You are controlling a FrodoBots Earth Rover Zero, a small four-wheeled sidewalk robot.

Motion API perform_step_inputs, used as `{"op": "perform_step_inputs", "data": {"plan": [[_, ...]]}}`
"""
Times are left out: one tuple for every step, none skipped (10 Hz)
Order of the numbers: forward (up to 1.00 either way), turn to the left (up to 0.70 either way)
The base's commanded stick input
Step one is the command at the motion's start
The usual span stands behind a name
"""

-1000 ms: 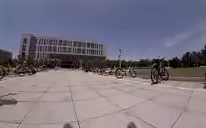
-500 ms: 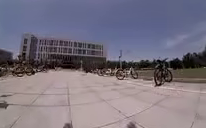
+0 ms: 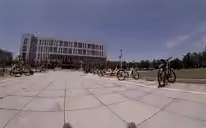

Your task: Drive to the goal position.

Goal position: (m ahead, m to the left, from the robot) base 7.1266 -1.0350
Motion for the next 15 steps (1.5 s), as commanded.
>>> {"op": "perform_step_inputs", "data": {"plan": [[0.45, 0.03], [0.45, 0.03], [0.45, 0.03], [0.45, 0.03], [0.45, 0.05], [0.45, 0.05], [0.45, 0.04], [0.45, 0.03], [0.45, 0.03], [0.45, 0.03], [0.45, 0.03], [0.45, 0.03], [0.45, 0.03], [0.45, 0.03], [0.45, 0.03]]}}
